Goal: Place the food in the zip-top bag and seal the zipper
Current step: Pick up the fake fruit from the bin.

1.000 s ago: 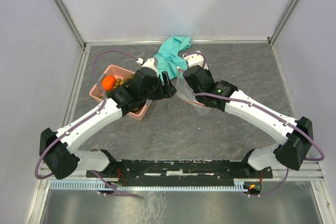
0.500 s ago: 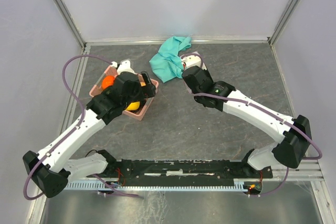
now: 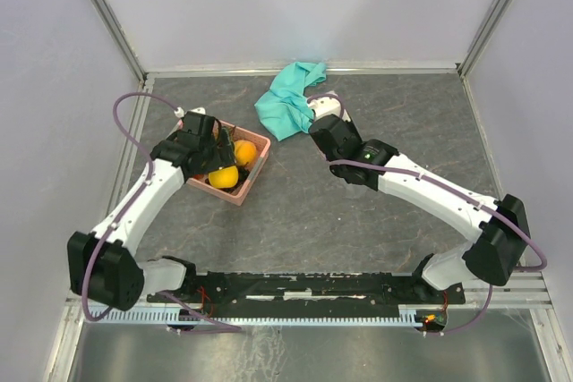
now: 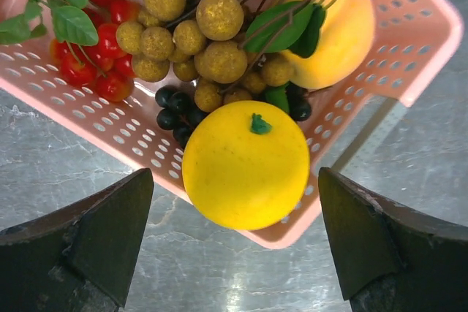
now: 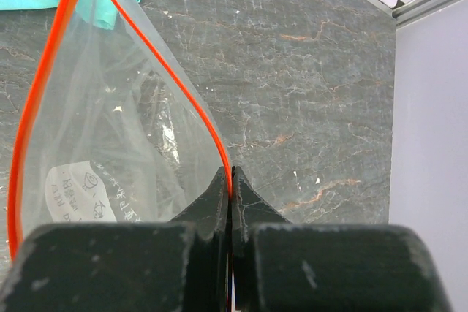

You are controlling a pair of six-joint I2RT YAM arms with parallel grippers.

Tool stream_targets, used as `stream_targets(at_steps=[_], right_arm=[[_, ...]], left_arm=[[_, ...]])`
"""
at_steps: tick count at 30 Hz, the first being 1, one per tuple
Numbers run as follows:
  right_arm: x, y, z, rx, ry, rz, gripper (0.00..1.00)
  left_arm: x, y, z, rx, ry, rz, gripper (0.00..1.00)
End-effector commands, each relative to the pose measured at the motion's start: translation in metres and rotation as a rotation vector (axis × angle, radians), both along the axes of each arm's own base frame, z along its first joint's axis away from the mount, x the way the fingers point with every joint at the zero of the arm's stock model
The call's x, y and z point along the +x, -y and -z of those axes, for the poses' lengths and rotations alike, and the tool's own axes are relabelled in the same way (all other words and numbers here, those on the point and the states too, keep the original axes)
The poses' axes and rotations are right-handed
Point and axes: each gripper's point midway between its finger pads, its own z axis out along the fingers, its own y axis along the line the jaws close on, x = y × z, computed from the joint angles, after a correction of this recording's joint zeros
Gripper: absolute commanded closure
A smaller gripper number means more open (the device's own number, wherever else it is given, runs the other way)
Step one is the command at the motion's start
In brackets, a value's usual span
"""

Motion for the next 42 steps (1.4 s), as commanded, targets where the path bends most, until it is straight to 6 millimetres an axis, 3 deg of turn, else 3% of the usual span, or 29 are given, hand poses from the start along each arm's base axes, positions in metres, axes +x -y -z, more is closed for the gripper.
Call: stream_targets(at_steps=[1, 12, 18, 26, 34, 42], right_arm=[[0.003, -0.004, -0.003, 0.031, 0.022, 0.004, 0.98], [0.002, -0.008, 0.004, 0.046, 0.003, -0.005, 0.98], [0.001, -0.007, 0.001, 0.051, 0.008, -0.006, 0.98], [0.0, -0.011, 0.002, 0.084, 0.001, -0.017, 0.98], [0.0, -0.027, 0.01, 0.145, -0.027, -0.038, 0.98], [-0.002, -0.048, 0.012, 0.174, -0.045, -0.083, 0.98]], left_arm=[[0.0, 0.003, 0.018, 0.004, -0.101, 0.125, 0.0], [0.005, 0.02, 0.055, -0.044, -0.207, 0.195, 0.0], [0.003, 0.022, 0.056, -0.06, -0.216, 0.203, 0.1], [0.003, 0.029, 0.017, -0.122, -0.106, 0.194, 0.42], [0.003, 0.049, -0.035, -0.281, 0.049, 0.201, 0.52], [-0.001, 0.093, -0.085, -0.556, 0.184, 0.285, 0.56]])
